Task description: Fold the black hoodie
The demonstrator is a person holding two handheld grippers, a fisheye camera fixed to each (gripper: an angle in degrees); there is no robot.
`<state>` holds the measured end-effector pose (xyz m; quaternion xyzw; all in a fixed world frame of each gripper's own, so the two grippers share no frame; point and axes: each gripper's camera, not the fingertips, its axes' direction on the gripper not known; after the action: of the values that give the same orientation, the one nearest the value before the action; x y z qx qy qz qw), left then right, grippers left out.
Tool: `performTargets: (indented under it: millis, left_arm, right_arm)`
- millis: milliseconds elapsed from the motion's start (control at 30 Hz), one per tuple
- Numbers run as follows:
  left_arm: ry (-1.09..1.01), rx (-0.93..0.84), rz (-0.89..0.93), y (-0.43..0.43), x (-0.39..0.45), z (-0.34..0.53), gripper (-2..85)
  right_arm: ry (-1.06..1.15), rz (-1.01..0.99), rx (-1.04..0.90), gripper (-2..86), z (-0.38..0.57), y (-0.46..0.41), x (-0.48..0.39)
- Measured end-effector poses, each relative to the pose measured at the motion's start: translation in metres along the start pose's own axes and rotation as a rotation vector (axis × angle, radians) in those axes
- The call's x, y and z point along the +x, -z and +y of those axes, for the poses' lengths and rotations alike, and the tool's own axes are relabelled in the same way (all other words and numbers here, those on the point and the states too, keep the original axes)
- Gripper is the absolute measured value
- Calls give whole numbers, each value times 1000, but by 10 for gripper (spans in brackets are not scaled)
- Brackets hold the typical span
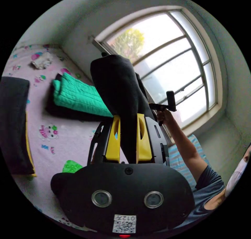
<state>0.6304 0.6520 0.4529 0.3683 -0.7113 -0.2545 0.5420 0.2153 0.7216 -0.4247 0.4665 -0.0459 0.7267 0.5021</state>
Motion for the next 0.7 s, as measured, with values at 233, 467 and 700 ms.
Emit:
performTargets:
  millis: [233, 467, 700]
  left_arm:
    - [134, 338, -270, 179, -14, 66, 99]
    - [339, 624, -511, 308, -14, 149, 100]
    - [495, 735, -602, 374, -21, 206, 102]
  right_arm:
    - [412, -117, -172, 62, -260, -79, -160]
    - [760, -226, -366, 62, -435, -180, -326]
    - [940, -248, -451, 61, -512, -238, -423]
